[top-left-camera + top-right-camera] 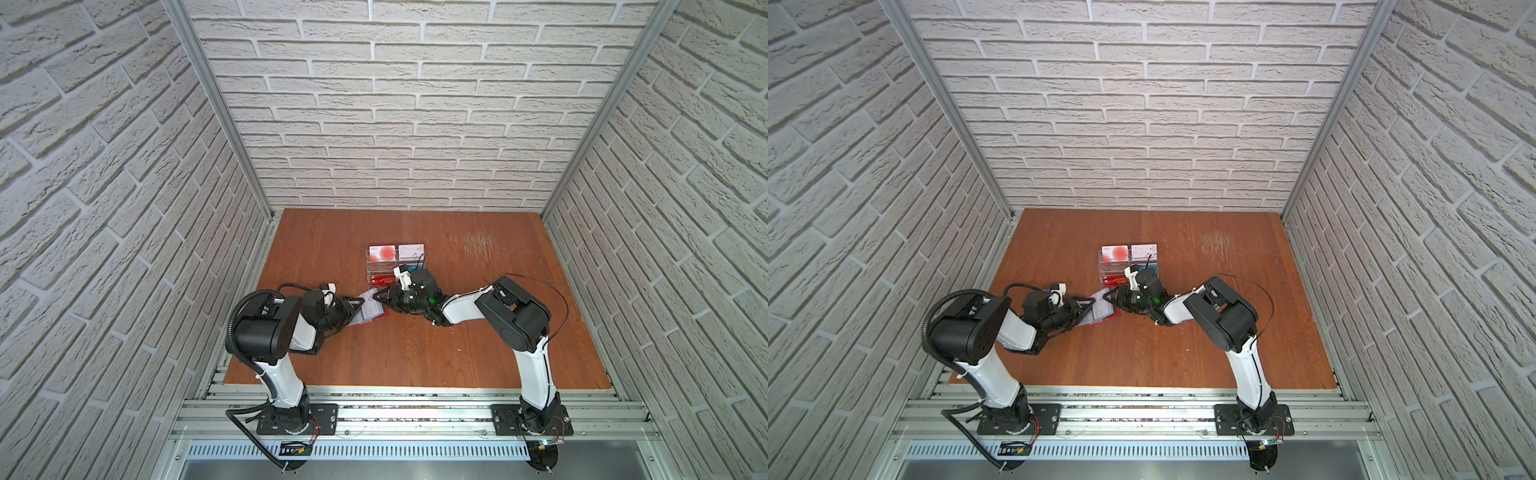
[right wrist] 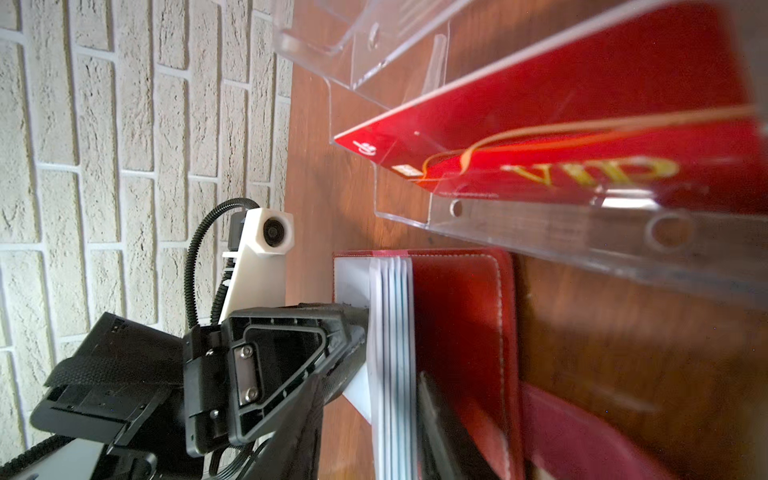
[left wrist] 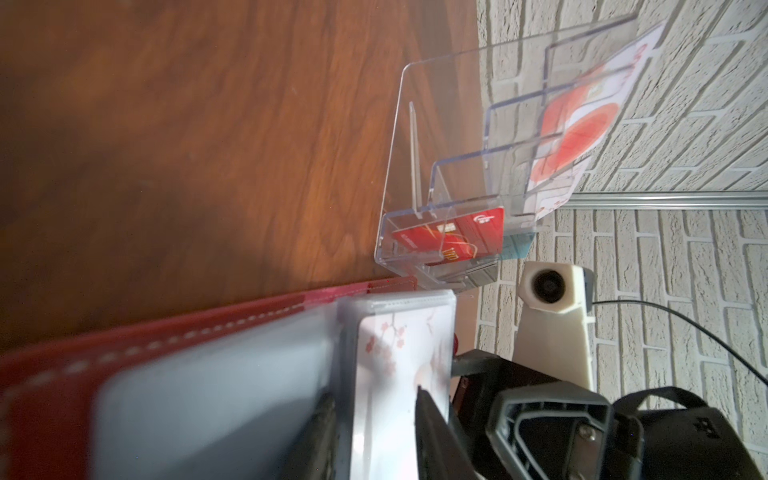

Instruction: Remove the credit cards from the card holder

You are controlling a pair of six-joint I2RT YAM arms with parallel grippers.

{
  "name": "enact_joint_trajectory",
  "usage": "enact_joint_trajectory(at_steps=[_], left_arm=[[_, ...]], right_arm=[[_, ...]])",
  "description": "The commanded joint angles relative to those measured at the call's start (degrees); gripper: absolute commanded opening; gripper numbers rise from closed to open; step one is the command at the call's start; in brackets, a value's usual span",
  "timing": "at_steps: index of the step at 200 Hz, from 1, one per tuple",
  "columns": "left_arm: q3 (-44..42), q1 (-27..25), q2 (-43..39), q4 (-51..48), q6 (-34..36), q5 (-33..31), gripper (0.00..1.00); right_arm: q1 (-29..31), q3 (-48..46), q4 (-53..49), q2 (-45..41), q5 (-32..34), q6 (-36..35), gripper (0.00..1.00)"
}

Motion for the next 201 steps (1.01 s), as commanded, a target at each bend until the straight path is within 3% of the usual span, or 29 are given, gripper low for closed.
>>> enact_joint_trajectory(at_steps=[1,17,88,185,201], left_arm=[[-0.32,-0.12,1.22,1.72,0.33,-0.12,0.34],[-0.29,-0.13,1.38,1.82,0.3,-0.21,0.34],[-0.55,-0.18,1.36,2.18,0.28,-0.04,0.34],[-0.32,-0.12,1.71,2.61,0.22,0.4,0.34],[-0.39,-0.17,1.65,2.78,0.02,0.54,0.34]], right_arm=[[0.0,-0.49,5.34,0.6,-1.3,1.3,0.4],[-0.07,-0.6,5.78,0.91,-1.3,1.48,0.4],[-0.09,-1.17,7.23,1.55,-1.04,2.45,0.16],[0.08,0.01,3.01,3.17,-1.21,0.86,0.15],[0.34,0.36,0.91,2.97,-0.96,-0.05,0.09]])
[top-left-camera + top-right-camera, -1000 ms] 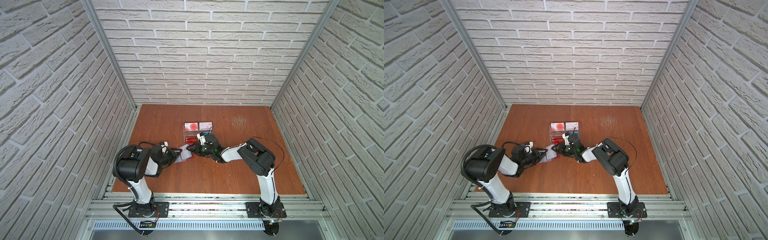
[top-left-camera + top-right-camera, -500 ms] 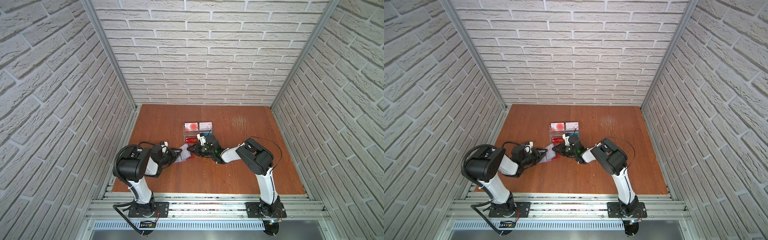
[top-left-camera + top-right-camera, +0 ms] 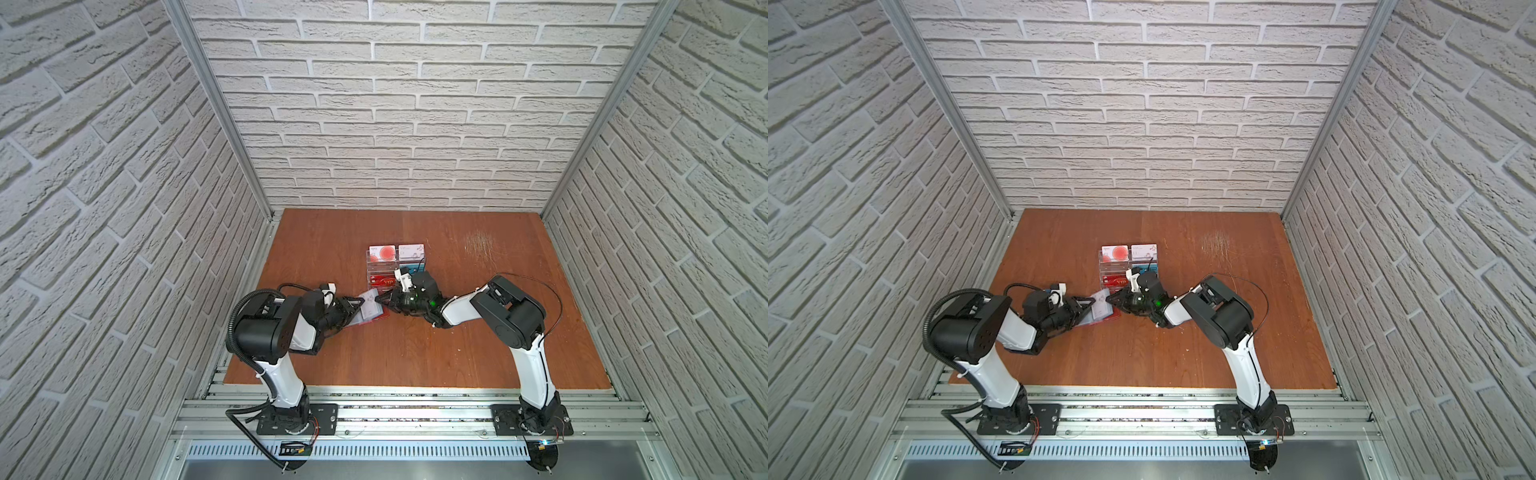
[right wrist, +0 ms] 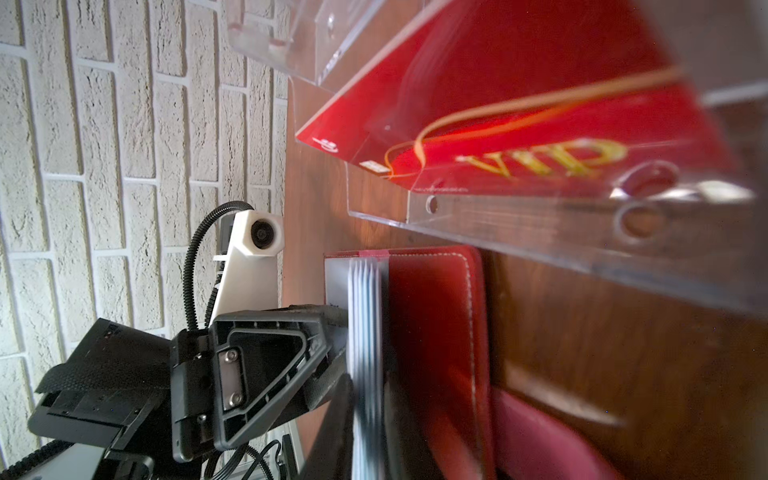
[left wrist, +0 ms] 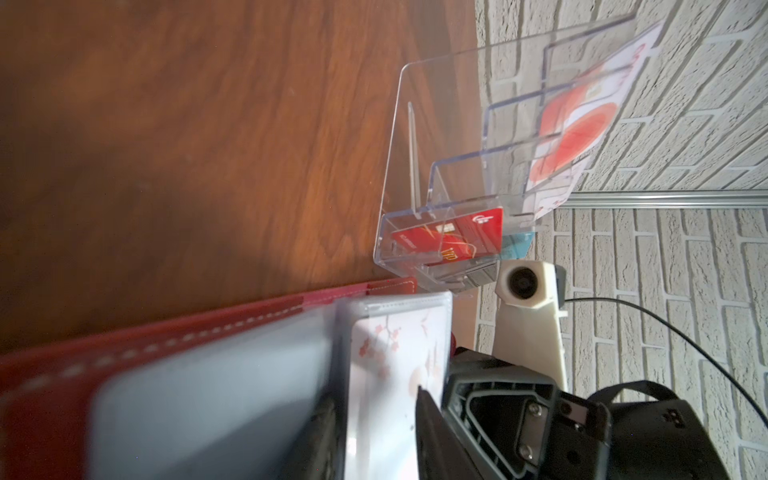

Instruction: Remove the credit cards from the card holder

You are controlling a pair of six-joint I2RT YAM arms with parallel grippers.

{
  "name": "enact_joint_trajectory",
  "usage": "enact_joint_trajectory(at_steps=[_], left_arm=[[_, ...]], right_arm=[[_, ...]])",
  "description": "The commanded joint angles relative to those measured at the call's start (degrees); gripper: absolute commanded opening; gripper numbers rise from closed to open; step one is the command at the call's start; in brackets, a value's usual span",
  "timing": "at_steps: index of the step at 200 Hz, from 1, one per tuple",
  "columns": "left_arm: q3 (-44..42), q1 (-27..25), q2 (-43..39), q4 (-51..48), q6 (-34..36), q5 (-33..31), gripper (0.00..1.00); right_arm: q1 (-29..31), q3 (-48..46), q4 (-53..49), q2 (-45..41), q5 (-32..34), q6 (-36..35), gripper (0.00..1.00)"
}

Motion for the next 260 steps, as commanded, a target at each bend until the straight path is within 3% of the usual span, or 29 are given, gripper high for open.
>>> enact_joint_trajectory(at_steps=[1,90,165,260], left_arm=[[-0.4,-0.14,1.06,1.85,0.09,0.19,0.34],[-0.45,-0.09,2.61,8.3,-1.46,2.28,0.35],[-2.3,-0.1,6.53,20.02,-3.94,3.03,0.17],[-3.04,-1.0,2.98,20.04,-2.61,2.05,0.13]], right_arm=[[0.69,1.17,-2.28,1.08,-0.21,-1.83,0.08],[1.53,3.01,-13.75,0.7,2.71,-6.52,0.06],[1.66,3.39,-17.81,2.22,3.81,-7.58,0.06],[1.64,3.04,-21.25,3.62,4.72,-8.91,0.06]])
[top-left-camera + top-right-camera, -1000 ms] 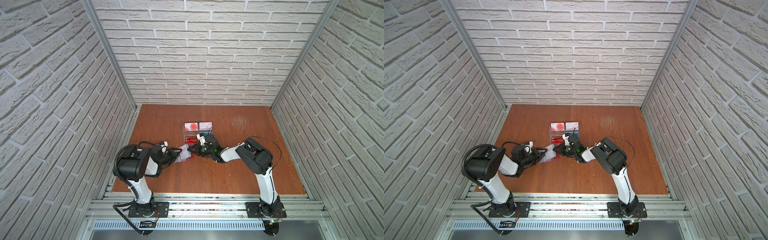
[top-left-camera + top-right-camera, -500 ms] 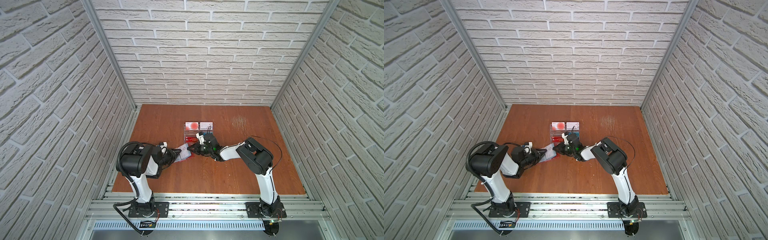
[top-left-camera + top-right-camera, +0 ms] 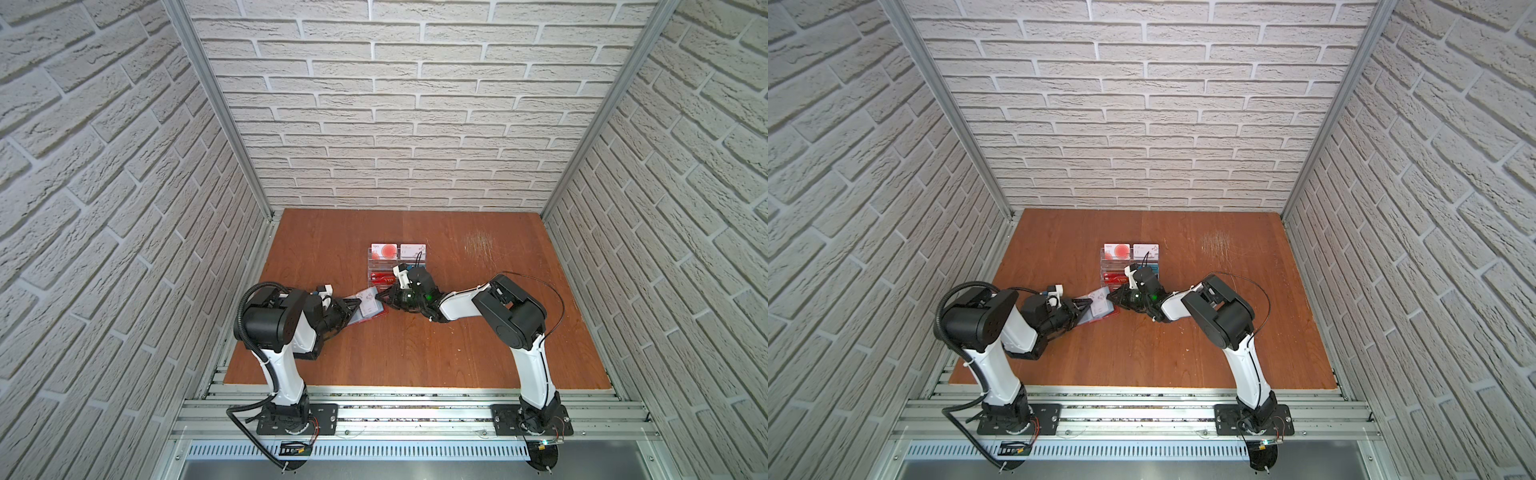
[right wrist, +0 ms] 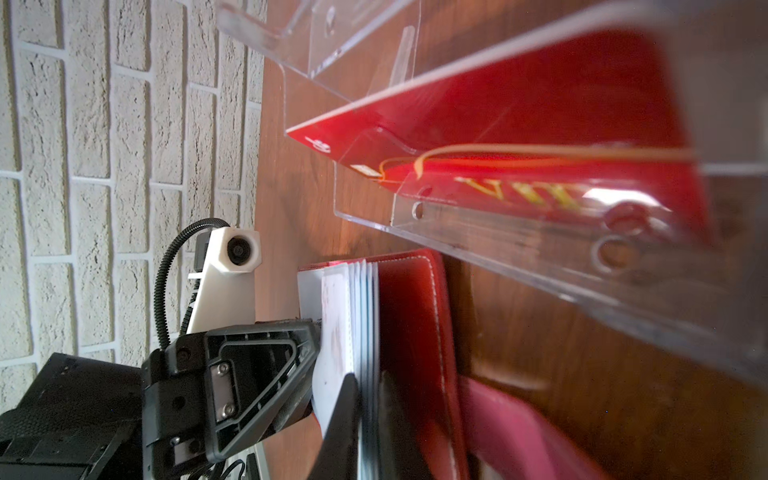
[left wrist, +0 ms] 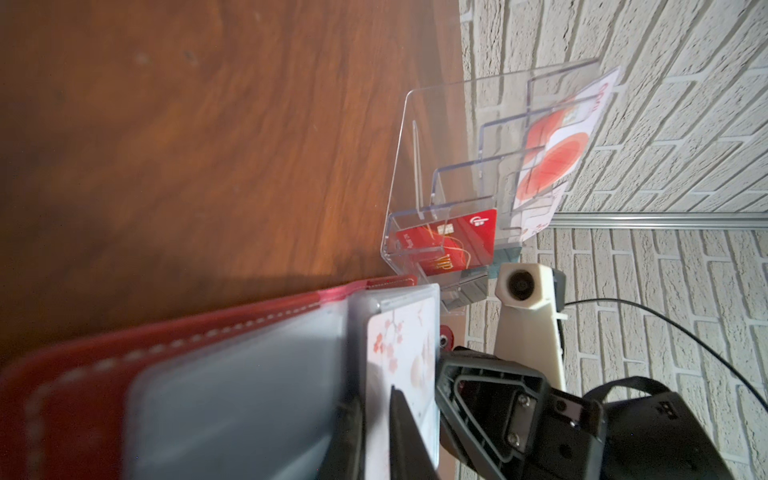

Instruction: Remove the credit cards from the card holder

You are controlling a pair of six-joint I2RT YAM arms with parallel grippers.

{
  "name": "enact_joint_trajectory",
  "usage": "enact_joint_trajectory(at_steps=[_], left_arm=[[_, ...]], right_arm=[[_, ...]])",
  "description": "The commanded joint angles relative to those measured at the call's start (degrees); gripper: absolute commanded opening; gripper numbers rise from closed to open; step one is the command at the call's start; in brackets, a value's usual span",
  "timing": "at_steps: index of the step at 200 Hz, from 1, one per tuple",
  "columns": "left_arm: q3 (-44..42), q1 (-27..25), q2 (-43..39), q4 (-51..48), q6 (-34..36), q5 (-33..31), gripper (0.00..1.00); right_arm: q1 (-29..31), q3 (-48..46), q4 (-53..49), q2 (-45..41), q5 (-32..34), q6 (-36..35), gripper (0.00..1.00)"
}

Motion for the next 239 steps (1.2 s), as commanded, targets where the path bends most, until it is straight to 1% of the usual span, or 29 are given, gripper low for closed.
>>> enact_joint_trajectory(at_steps=[1,61,91,108,127,173,239], left_arm=[[-0.75,-1.57,-2.33,7.74,1.79,3.3,0.13],[-1.23,-1.47,-3.84,7.86,1.58,2.41,0.08],[-1.54,-1.39,-3.96,7.82,1.3,1.69,0.1],[-1.4,-1.39,-3.64,7.9,1.03,1.71,0.16],[-1.74,-1.39,-4.17,7.83,0.82,0.8,0.17],[-1.76,-1.22,-6.21,6.73,0.99,-1.07,0.08],[-1.92,-0.78,-9.53,4.19,1.9,-2.5,0.06]], right_arm=[[1.61,-1.06,-11.26,3.81,1.42,-2.47,0.06],[1.6,-0.89,-11.59,4.8,1.25,-2.65,0.06],[1.55,-0.71,-12.02,4.99,1.42,-2.91,0.06],[1.56,-0.58,-12.13,5.24,1.35,-2.95,0.06],[1.56,-0.54,-12.27,5.31,1.35,-2.99,0.06],[1.51,-0.25,-12.58,5.76,1.18,-3.17,0.06],[1.52,0.15,-13.2,6.15,0.99,-3.39,0.06]])
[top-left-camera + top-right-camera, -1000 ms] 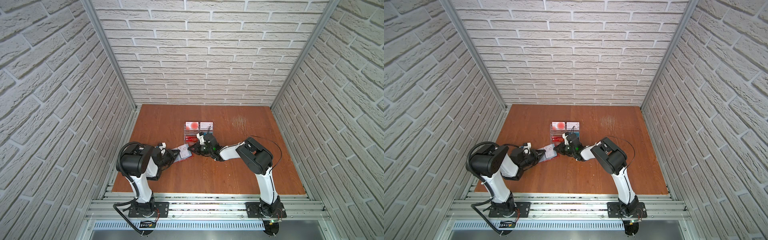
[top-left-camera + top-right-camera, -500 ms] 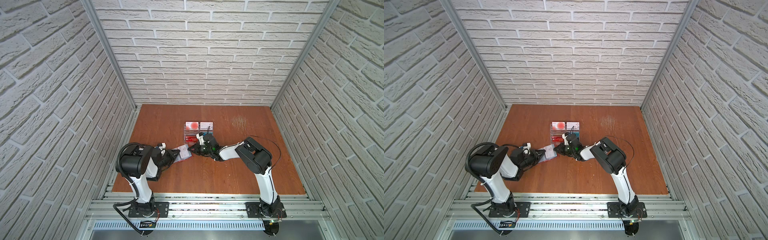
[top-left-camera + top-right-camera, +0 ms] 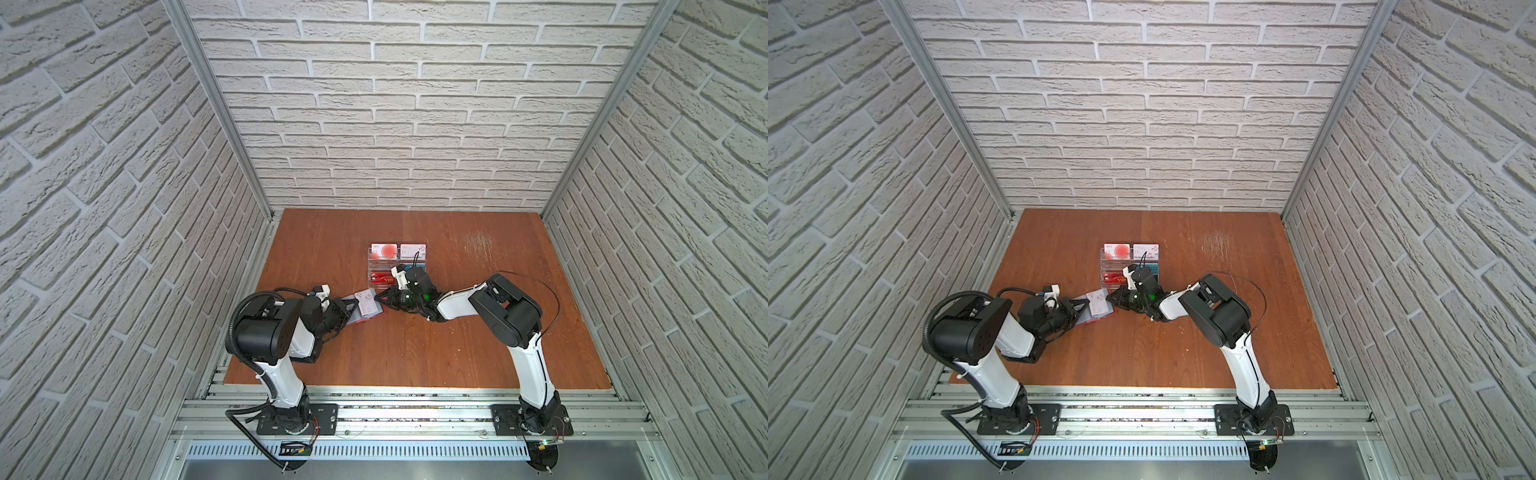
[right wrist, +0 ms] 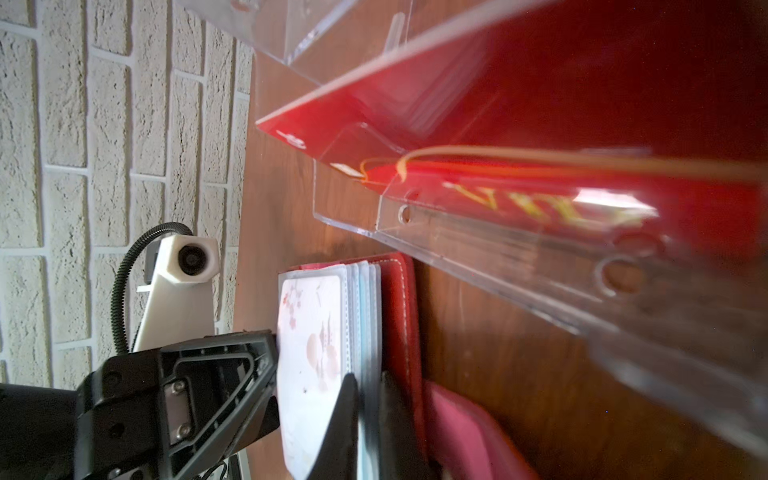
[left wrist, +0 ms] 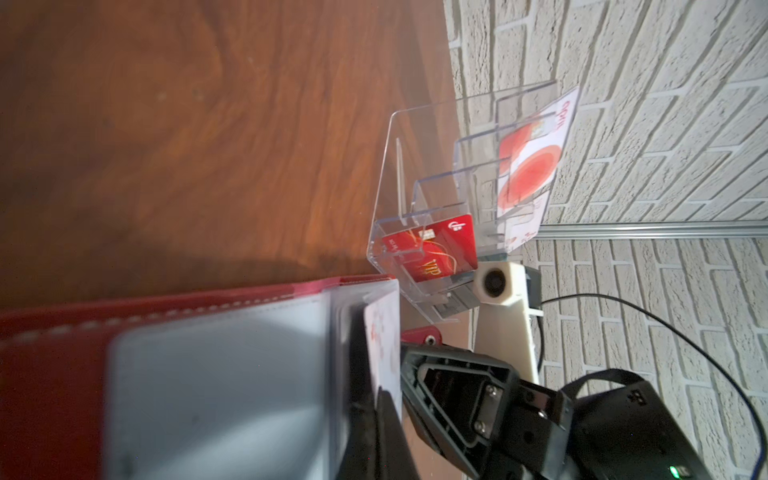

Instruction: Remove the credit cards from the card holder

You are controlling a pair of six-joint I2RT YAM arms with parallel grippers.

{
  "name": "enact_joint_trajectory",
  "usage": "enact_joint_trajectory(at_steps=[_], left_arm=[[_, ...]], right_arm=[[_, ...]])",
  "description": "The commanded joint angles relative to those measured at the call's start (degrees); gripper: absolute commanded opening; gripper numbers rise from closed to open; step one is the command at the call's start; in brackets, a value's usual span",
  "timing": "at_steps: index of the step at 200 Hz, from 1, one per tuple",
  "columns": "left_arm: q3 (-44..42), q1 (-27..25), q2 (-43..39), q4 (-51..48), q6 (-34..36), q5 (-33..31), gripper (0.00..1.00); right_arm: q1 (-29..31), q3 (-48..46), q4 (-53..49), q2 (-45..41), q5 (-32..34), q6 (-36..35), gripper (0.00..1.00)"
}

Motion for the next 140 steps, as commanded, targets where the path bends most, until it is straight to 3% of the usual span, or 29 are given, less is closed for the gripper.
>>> enact_joint_trajectory(at_steps=[1,24,96,140], left_arm=[[0.26,-0.29,-2.9,6.76,1.51,1.27,0.06],[1.46,-0.38,-3.83,3.32,2.61,1.74,0.07],[1.66,-1.08,-1.08,5.12,2.68,2.1,0.08],[1.44,-1.34,0.48,7.06,2.74,1.92,0.0]], right_arm=[[1.43,-1.52,-11.6,4.2,1.06,-1.05,0.06],[1.47,-1.59,-11.49,4.06,1.06,-1.07,0.06],[1.42,-1.78,-10.3,4.22,0.56,-0.5,0.06],[1.42,-1.83,-9.96,4.22,0.43,-0.37,0.06]])
